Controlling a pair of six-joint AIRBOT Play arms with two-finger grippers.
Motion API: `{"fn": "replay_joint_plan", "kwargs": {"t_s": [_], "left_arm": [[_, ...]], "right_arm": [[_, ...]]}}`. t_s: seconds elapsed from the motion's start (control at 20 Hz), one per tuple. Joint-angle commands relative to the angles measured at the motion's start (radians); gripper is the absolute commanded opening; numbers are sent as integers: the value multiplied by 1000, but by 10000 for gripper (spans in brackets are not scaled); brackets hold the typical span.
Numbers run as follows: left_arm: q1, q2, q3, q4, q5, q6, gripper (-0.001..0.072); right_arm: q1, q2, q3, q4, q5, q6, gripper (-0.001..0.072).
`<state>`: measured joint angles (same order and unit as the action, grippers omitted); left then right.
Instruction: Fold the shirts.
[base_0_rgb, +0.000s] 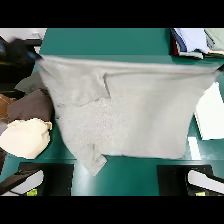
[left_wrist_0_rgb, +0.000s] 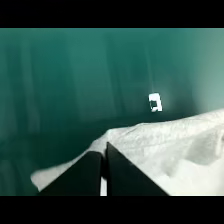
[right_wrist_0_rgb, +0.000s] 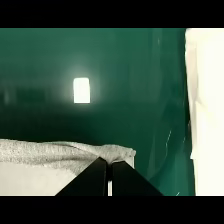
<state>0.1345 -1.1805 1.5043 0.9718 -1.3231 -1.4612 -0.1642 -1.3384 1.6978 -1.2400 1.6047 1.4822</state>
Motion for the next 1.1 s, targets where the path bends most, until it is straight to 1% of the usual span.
{"fn": "replay_joint_plan", "kwargs": {"t_s": [0.0,0.1,0.2,0.25,0.35,0.4,0.55,0.65,0.75,0.85,0.95,1.0,1.05], "left_arm": [[-35,-217,-92,1,81,51,24],[-72,-323,-72,0,167,105,24],[-91,-399,-19,1,241,108,25],[-91,-423,12,1,256,108,25],[-78,-433,52,3,253,108,25],[-70,-431,66,9,230,108,25],[-72,-435,72,68,115,109,25],[-87,-436,37,102,85,110,25],[-102,-436,-25,102,102,135,25],[-115,-436,-92,102,130,135,25],[-120,-436,-133,100,142,134,27],[-120,-436,-137,101,132,134,33],[-116,-434,-137,103,114,131,310]], "right_arm": [[34,-164,-83,-41,-76,14,11],[34,-246,-46,-32,-138,14,11],[34,-325,31,3,-166,14,11],[34,-355,69,19,-164,14,11],[34,-386,124,18,-154,13,11],[34,-384,127,16,-153,6,11],[35,-382,120,9,-85,-14,11],[50,-357,51,7,-92,-18,11],[57,-318,-60,8,-156,-18,11],[57,-272,-183,9,-233,-17,12],[57,-241,-272,10,-270,-17,13],[57,-228,-305,13,-268,-17,47],[56,-214,-330,17,-267,-17,299]]}}
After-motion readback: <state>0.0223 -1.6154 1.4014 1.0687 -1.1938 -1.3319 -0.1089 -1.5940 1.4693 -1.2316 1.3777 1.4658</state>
